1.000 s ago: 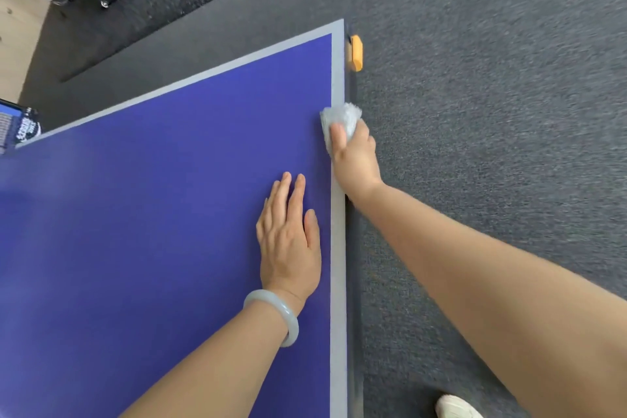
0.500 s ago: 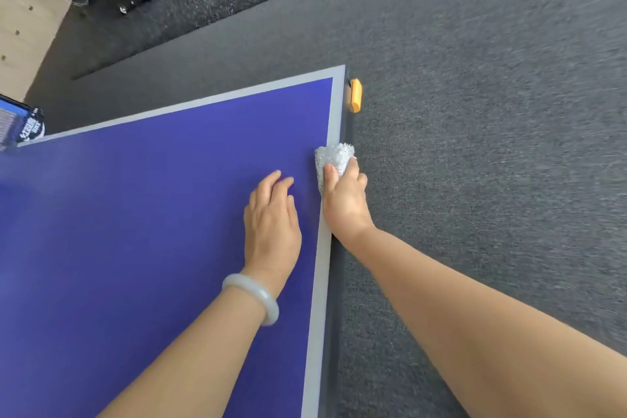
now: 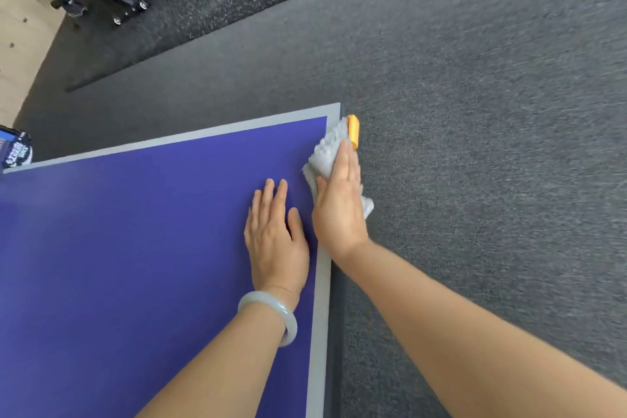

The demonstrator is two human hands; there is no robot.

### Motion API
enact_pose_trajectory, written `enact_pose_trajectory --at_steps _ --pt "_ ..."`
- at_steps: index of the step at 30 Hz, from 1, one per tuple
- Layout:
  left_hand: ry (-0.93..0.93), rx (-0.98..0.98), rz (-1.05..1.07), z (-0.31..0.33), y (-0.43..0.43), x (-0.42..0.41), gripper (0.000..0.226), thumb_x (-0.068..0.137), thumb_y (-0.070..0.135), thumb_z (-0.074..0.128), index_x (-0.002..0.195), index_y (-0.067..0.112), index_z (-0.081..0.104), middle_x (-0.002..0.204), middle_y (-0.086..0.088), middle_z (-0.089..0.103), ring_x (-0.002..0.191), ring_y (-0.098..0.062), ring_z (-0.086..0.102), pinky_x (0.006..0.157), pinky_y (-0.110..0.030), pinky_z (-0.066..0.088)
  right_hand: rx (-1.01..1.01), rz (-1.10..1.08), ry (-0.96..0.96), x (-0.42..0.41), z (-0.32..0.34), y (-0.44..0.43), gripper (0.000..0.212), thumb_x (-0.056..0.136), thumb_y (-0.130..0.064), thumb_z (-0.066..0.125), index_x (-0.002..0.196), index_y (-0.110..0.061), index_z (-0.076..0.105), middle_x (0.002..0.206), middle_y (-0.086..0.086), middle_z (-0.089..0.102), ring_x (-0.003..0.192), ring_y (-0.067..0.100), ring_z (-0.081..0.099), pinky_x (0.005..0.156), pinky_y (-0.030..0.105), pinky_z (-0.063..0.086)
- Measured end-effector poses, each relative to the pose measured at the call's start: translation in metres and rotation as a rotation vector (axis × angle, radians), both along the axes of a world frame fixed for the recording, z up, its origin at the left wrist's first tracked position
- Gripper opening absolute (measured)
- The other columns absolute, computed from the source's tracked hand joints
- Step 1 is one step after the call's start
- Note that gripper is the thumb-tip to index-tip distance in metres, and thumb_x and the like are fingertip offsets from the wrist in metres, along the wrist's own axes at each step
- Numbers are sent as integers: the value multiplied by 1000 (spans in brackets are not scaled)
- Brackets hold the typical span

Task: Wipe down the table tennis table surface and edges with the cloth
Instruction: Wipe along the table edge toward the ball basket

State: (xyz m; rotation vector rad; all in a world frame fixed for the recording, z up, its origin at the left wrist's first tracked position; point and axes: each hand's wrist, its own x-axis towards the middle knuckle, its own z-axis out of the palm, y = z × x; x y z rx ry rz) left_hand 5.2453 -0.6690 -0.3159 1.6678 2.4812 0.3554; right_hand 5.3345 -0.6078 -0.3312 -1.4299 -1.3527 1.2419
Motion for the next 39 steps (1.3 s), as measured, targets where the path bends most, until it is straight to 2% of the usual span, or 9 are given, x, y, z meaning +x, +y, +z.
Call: enact_pose_trajectory --at_steps 3,6,12,20,24,28,33,37,39 --pt "12 3 8 0 2 0 48 106 28 31 153 34 26 162 19 14 150 -3 4 119 -29 7 -4 -4 -11 2 4 57 62 105 -13 35 156 -3 1 166 11 0 153 19 -5 123 35 0" --pt "22 -6 11 0 4 0 48 105 29 30 153 34 26 162 19 13 150 -4 4 119 -30 8 -27 -25 53 4 5 77 62 106 -18 38 157 -5 4 166 9 6 153 18 0 123 34 2" --pt "8 -28 15 1 2 1 50 105 26 31 154 33 24 162 18 10 150 -2 1 121 -30 5 -42 -23 187 2 -6 -21 67 104 -21 43 158 -15 3 166 -1 4 152 8 0 125 33 6" --pt "27 -16 5 0 3 2 49 105 28 29 154 33 24 162 19 12 150 -4 2 120 -32 8 -18 -17 -47 5 3 81 64 105 -18 39 156 -2 5 166 10 4 153 21 -5 122 32 -4" --pt "31 -10 4 -2 0 -1 49 105 26 31 154 32 25 162 17 12 150 -5 2 121 -33 7 8 -56 82 -1 2 26 65 105 -19 39 157 -9 2 166 4 0 153 13 -5 124 30 -1" --pt "21 -19 14 -3 3 0 50 104 26 29 154 33 24 163 17 11 150 -4 2 122 -33 6 -81 -25 118 0 -4 -39 67 105 -25 39 157 -16 -3 166 -1 -5 151 7 -8 124 32 3" --pt "39 -16 0 -2 1 1 50 104 29 27 154 33 24 162 19 10 150 -4 2 120 -33 8 29 -48 -64 9 7 48 62 107 -20 32 157 -6 -3 166 8 -8 153 20 -7 123 34 -2" --pt "54 -34 6 -1 2 0 50 104 31 25 154 34 22 163 20 9 150 -3 0 120 -33 7 -121 -85 84 12 10 100 60 107 -23 33 157 -6 3 165 11 8 153 22 6 123 37 5" --pt "60 -32 5 -1 1 -1 50 104 30 25 154 33 22 163 19 10 150 -4 1 121 -34 8 -157 -57 121 5 9 80 62 108 -25 33 157 -6 1 166 8 4 153 18 -2 123 35 1"
